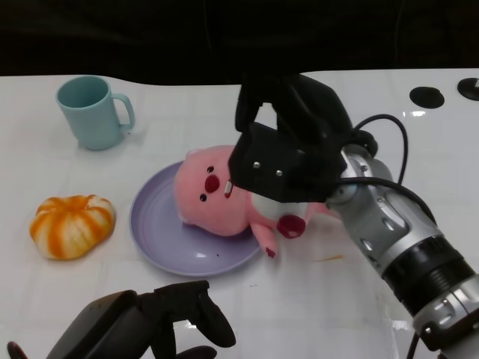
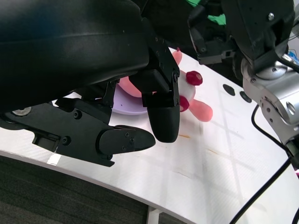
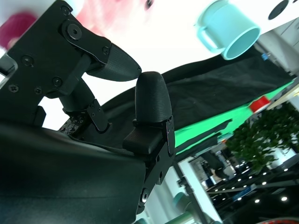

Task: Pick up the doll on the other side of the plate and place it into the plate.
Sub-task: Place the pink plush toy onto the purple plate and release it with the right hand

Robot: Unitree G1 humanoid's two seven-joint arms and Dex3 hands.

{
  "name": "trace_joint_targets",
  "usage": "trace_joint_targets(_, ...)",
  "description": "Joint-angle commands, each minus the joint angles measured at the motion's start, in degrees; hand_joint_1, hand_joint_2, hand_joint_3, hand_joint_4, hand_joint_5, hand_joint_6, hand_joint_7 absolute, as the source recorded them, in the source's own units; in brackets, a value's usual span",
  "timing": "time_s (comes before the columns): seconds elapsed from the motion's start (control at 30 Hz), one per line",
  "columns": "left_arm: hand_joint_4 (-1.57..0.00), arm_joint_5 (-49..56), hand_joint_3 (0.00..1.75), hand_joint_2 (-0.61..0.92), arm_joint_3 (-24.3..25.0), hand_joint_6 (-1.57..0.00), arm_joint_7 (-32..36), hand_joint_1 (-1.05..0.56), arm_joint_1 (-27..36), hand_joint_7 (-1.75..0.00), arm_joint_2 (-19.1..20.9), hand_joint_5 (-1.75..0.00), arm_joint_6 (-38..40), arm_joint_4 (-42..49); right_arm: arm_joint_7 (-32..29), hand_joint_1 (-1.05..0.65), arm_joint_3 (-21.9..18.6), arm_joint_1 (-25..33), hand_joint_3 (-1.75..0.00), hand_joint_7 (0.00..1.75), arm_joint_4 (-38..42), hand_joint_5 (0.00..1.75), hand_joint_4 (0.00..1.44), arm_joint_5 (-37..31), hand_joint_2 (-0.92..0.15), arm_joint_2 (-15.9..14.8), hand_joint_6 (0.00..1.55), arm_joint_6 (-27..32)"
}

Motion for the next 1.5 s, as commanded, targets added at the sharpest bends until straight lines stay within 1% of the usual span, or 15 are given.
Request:
trace_joint_targets(0.03, -0.58, 0.7, 0.41, 0.92, -0.1, -0.66, 0.4, -0.23, 0.0, -1.04, 0.1, -1.74, 0.1, -0.3, -0.6, -0.21, 1.0, -1.2, -1.45, 1.75, 1.1, 1.75, 1.01, -0.6, -0.27, 1.1, 0.79, -0.4)
trace_joint_targets(0.4, -0.6, 0.5, 0.4, 0.92, 0.1, -0.67, 0.3, -0.23, -0.2, -1.03, 0.0, -1.73, -0.5, 0.1, -0.8, -0.19, 2.3, -0.7, -1.5, 1.75, 1.5, 1.75, 1.01, -1.4, -0.24, 2.7, 0.79, -0.9)
trace_joint_targets(0.73, -0.59, 0.7, 0.41, 0.92, 0.0, -0.67, 0.2, -0.24, -0.2, -1.03, 0.0, -1.72, -0.2, 0.0, 0.9, -0.18, 2.3, 0.1, -1.48, 1.73, 0.1, 1.75, 0.97, -0.8, -0.24, 1.9, 0.77, 0.5)
trace_joint_targets(0.77, -0.59, 0.7, 0.4, 0.92, 0.0, -0.67, 0.2, -0.24, -0.2, -1.03, 0.0, -1.72, -0.2, 0.1, 1.4, -0.17, 2.2, 0.2, -1.44, 1.56, -0.3, 1.75, 0.94, -0.5, -0.25, 1.7, 0.79, 0.8)
trace_joint_targets(0.8, -0.59, 0.6, 0.4, 0.92, 0.0, -0.67, 0.2, -0.24, -0.3, -1.03, 0.0, -1.72, -0.3, 0.1, 1.9, -0.17, 2.0, 0.5, -1.42, 1.5, -0.9, 1.75, 0.93, -0.4, -0.25, 1.4, 0.8, 1.3)
trace_joint_targets(0.83, -0.59, 0.5, 0.4, 0.92, 0.0, -0.67, 0.2, -0.23, -0.3, -1.03, 0.0, -1.72, -0.3, 0.2, 2.3, -0.17, 1.9, 0.6, -1.35, 1.21, -1.5, 1.75, 0.88, -0.3, -0.27, 1.1, 0.84, 1.7)
trace_joint_targets(0.93, -0.6, 0.7, 0.4, 0.92, -0.2, -0.67, 0.2, -0.23, -0.6, -1.03, -0.1, -1.73, 0.0, 0.2, 3.9, -0.18, 0.8, 2.0, -1.11, 0.7, -4.4, 1.75, 0.79, 0.9, -0.34, 0.1, 0.9, 2.1)
trace_joint_targets(1.0, -0.59, 0.9, 0.4, 0.92, -0.5, -0.67, 0.2, -0.23, -0.8, -1.03, -0.3, -1.73, 0.2, 0.2, 5.9, -0.18, -0.2, 3.8, -1.04, 0.61, -8.2, 1.75, 0.8, 1.8, -0.36, -1.5, 0.9, 1.7)
trace_joint_targets(1.03, -0.59, 0.9, 0.41, 0.92, -0.6, -0.68, 0.3, -0.23, -0.9, -1.03, -0.5, -1.73, 0.3, 0.3, 7.5, -0.19, -0.7, 5.2, -0.97, 0.6, -11.1, 1.75, 0.84, 2.3, -0.4, -3.0, 0.91, 1.4)
trace_joint_targets(1.07, -0.59, 1.0, 0.41, 0.91, -0.7, -0.68, 0.3, -0.23, -1.0, -1.03, -0.6, -1.73, 0.4, 0.3, 8.7, -0.21, -1.0, 6.1, -0.84, 0.59, -13.3, 1.75, 0.85, 2.6, -0.48, -4.1, 0.91, 1.3)
trace_joint_targets(1.13, -0.59, 1.0, 0.41, 0.91, -0.8, -0.68, 0.3, -0.22, -1.1, -1.03, -0.7, -1.73, 0.4, 0.4, 11.7, -0.23, -2.1, 8.6, -0.77, 0.58, -17.8, 1.75, 0.85, 4.1, -0.52, -6.3, 0.91, 1.0)
trace_joint_targets(1.23, -0.59, 1.1, 0.41, 0.91, -1.0, -0.67, 0.1, -0.23, -1.4, -1.03, -0.8, -1.73, 0.8, 0.3, 18.6, -0.23, -5.2, 14.1, -0.76, 0.59, -27.4, 1.75, 0.81, 9.3, -0.54, -10.1, 0.93, 1.3)
trace_joint_targets(1.37, -0.59, 0.9, 0.41, 0.91, -1.2, -0.67, 0.0, -0.23, -1.7, -1.03, -0.9, -1.74, 1.3, 0.3, 26.9, -0.21, -8.6, 20.5, -0.78, 0.62, -37.3, 1.75, 0.69, 16.6, -0.56, -14.2, 0.9, 2.7)
trace_joint_targets(1.43, -0.6, 0.9, 0.41, 0.91, -1.3, -0.67, 0.1, -0.23, -1.8, -1.03, -0.9, -1.74, 1.4, 0.3, 30.3, -0.21, -10.2, 23.4, -0.79, 0.63, -42.1, 1.74, 0.65, 19.8, -0.57, -15.6, 0.89, 5.3)
trace_joint_targets(1.5, -0.6, 1.0, 0.42, 0.91, -1.4, -0.67, 0.1, -0.23, -1.9, -1.03, -1.0, -1.74, 1.7, 0.2, 33.0, -0.2, -11.7, 26.7, -0.75, 0.65, -47.0, 1.44, 0.67, 22.6, -0.6, -17.1, 0.86, 7.9)
